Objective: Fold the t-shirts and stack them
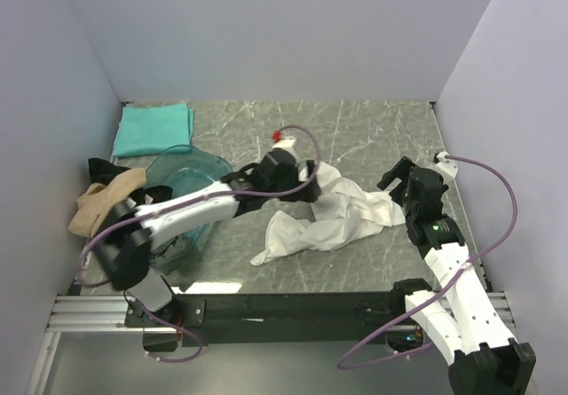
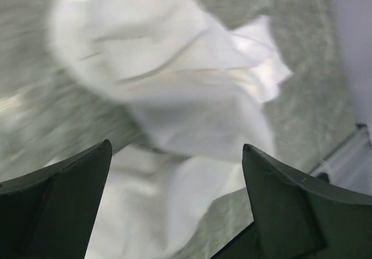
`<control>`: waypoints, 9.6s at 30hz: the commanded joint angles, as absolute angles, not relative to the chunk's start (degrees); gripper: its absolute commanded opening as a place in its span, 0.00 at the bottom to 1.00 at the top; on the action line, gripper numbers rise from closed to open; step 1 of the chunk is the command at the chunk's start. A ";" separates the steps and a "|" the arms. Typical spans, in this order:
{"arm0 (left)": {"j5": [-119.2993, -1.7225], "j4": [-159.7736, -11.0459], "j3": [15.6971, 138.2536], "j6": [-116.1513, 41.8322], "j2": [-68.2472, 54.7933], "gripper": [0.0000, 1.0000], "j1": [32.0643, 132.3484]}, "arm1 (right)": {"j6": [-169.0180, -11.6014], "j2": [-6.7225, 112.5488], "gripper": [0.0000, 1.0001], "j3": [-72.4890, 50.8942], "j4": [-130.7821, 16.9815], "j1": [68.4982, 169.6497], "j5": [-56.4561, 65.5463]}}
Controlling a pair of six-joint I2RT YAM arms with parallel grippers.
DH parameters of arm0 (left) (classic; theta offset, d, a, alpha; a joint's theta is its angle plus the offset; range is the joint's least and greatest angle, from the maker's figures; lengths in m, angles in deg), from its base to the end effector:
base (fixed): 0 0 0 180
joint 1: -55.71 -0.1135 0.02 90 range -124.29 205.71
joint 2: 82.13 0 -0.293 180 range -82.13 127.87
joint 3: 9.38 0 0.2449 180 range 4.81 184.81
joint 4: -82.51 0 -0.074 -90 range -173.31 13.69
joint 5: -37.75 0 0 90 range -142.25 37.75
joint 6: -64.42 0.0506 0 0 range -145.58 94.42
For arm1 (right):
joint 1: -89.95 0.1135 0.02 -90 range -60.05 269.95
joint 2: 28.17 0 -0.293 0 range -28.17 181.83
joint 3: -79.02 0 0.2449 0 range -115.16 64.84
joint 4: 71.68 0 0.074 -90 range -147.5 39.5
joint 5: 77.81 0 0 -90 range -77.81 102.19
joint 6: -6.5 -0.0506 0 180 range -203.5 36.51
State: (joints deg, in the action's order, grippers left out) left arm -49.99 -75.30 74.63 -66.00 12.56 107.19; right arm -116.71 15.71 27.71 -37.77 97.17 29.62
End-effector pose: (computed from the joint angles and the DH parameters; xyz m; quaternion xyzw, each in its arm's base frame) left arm 0.2440 -0.3033 0.2925 0.0752 0.8749 -0.3316 0.3448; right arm 0.1617 0.0052 0.2937 0.2667 0.8010 0.0589 0.5328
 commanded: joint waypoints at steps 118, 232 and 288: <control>-19.46 -48.77 58.76 -93.96 -11.19 0.48 33.03 | -115.40 16.48 0.91 26.61 -37.28 96.98 31.79; -14.82 -60.28 87.95 -63.72 -27.28 0.01 103.70 | -119.80 12.17 0.00 -11.61 -17.07 95.84 40.67; -49.26 -58.87 66.51 -73.30 1.27 0.99 79.24 | -114.43 30.26 0.81 14.22 -32.09 96.36 7.18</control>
State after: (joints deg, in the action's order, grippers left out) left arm -47.91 -56.87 68.40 -73.30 -1.38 73.88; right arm -116.01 25.83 16.81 -26.08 96.32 8.00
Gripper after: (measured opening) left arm 0.994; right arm 0.797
